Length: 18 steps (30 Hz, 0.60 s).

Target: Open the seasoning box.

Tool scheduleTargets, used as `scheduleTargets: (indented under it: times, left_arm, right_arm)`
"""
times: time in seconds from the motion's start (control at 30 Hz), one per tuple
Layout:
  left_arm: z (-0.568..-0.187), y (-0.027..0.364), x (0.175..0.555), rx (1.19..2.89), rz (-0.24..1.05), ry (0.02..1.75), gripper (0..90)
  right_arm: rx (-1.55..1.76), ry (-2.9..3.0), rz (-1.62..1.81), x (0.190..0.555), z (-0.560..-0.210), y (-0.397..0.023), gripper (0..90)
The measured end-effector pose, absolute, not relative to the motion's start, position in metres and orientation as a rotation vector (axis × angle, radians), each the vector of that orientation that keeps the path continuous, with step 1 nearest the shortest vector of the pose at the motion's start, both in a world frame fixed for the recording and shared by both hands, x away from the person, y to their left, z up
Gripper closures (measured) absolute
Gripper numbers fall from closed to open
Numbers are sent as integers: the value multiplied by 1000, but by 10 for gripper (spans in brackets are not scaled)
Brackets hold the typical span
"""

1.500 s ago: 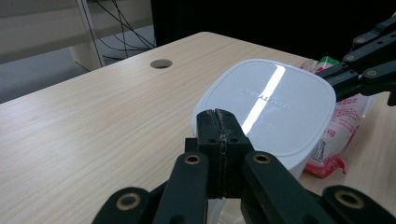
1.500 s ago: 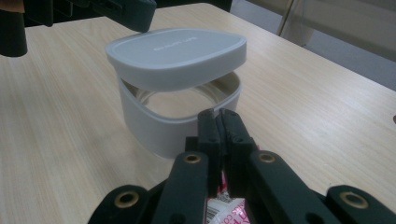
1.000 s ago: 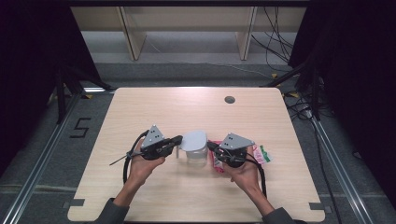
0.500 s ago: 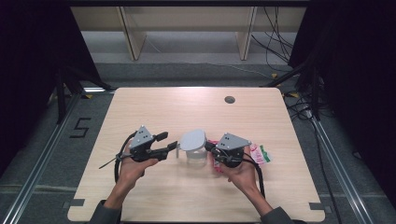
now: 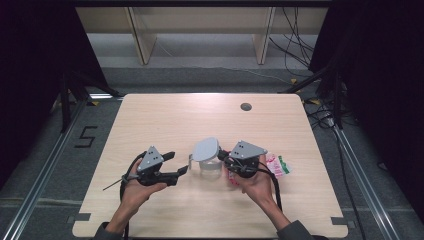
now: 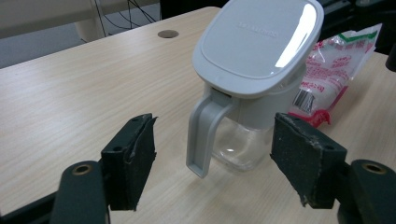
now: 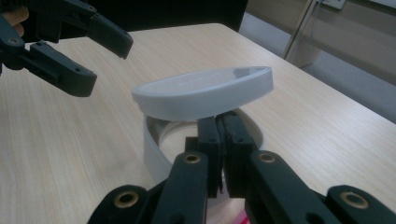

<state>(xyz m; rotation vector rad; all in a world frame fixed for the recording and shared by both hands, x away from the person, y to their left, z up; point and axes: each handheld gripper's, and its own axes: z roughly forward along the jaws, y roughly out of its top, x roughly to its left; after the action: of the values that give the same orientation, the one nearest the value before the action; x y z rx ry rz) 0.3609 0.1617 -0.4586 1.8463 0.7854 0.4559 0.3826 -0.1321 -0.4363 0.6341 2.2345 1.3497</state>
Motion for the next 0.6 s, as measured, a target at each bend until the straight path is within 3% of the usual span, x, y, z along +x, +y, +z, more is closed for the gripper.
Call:
scheduleTargets:
  times: [0.6]
  left_arm:
    - [-469,169,345,1866,450,790,270]
  right_arm:
    - [604,2235,1356,382,-432,-119,873]
